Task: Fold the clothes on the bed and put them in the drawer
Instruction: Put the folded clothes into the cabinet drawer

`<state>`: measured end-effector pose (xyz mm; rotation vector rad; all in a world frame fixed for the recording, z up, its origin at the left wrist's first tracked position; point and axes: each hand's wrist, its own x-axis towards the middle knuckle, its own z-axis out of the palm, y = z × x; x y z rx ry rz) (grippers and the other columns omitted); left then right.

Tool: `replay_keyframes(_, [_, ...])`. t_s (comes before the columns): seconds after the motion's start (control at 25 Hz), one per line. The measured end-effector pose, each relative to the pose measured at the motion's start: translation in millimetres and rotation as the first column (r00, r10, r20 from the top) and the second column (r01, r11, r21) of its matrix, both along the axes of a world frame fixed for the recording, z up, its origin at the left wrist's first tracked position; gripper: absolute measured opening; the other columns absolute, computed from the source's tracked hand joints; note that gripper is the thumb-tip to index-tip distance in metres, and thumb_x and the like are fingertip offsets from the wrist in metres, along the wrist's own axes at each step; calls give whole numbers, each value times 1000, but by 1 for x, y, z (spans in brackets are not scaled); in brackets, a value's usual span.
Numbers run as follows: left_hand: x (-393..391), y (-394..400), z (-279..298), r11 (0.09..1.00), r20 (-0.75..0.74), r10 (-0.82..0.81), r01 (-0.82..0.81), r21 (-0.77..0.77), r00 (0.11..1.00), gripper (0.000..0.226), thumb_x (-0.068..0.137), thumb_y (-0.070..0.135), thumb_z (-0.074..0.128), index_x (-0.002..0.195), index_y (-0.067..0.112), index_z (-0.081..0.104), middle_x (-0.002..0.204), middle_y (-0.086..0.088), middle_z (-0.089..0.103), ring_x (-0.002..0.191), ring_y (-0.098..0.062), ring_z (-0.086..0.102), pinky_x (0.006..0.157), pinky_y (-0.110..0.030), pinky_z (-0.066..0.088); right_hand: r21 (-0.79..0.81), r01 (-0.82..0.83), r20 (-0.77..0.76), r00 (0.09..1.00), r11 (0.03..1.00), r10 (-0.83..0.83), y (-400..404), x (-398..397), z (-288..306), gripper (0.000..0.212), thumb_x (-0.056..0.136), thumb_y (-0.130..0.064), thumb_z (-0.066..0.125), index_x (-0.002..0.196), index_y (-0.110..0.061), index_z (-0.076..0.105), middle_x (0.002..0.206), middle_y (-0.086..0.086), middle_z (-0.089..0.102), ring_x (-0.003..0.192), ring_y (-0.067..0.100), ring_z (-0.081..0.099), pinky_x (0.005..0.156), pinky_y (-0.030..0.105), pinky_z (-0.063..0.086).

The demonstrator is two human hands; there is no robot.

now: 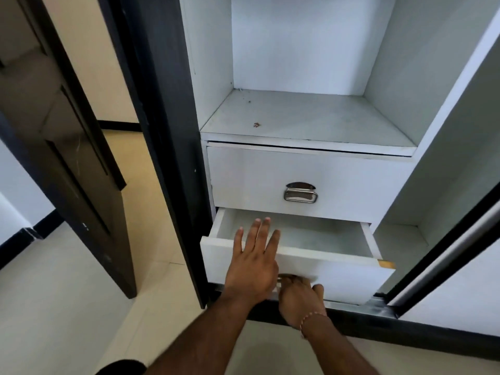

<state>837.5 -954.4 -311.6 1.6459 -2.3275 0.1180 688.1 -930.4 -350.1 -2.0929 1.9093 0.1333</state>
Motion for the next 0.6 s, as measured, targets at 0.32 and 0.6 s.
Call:
replay_keyframes(0.32, [10, 66, 26, 953, 22, 3, -9, 302, 1000, 44, 109, 54, 30, 131, 32, 60, 127, 5, 66, 119, -21, 57, 102, -44, 36, -619, 73, 143, 990, 782, 20, 89, -26, 42, 35, 88, -34, 67, 121, -23, 62, 122, 1, 61, 113, 24, 57, 92, 41, 50])
replay_keyframes(0.6, [13, 103, 49, 862, -41, 13, 9, 506, 999, 44, 103, 60, 46, 129, 32, 66, 133, 4, 66, 122, -23, 59, 105, -45, 40, -154, 4, 17, 1000, 988, -1, 110, -43, 88, 39, 105, -53, 38, 121, -29, 63, 118, 0, 71, 108, 24, 64, 97, 40, 47])
